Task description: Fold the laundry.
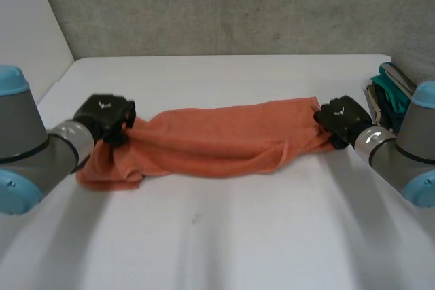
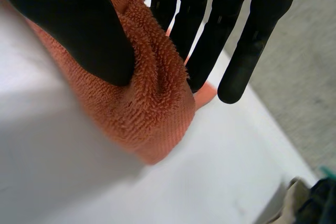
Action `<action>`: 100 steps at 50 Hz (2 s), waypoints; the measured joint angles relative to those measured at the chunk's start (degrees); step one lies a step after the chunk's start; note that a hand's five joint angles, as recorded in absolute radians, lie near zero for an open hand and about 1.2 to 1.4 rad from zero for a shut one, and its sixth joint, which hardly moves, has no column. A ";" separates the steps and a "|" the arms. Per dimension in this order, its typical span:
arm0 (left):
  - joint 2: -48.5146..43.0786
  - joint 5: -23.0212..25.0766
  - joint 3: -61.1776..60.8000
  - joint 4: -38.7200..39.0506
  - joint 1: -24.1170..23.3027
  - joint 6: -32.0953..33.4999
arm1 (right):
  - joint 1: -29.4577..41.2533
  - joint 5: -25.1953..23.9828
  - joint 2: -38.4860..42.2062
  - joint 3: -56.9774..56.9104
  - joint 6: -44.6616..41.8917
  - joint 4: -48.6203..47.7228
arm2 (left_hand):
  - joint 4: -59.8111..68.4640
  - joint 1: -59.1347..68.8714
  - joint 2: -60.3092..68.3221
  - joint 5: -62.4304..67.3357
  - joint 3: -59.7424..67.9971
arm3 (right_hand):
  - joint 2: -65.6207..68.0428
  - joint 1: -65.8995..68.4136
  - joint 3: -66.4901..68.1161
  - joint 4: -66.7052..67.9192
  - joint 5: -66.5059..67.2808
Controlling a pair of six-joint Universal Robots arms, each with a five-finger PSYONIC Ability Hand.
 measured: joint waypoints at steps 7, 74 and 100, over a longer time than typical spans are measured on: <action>0.39 -2.09 12.23 14.86 -0.37 -4.10 | 1.37 3.94 0.12 -9.80 7.56 -14.38 | 0.04 0.00 0.11 0.00 0.17 | 0.00 0.00 0.00 0.15 0.00; 23.90 7.93 -30.47 -8.28 11.12 1.66 | -6.12 -10.44 -6.57 15.76 10.53 -12.58 | -43.54 -39.63 -43.67 -40.69 -43.24 | 0.00 0.00 0.01 0.17 1.08; 6.40 6.14 -21.15 -2.53 8.15 3.53 | -6.25 -10.33 -7.96 16.58 8.68 -10.24 | -38.10 -33.17 -37.70 -35.46 -37.75 | 0.00 0.00 0.01 0.17 1.08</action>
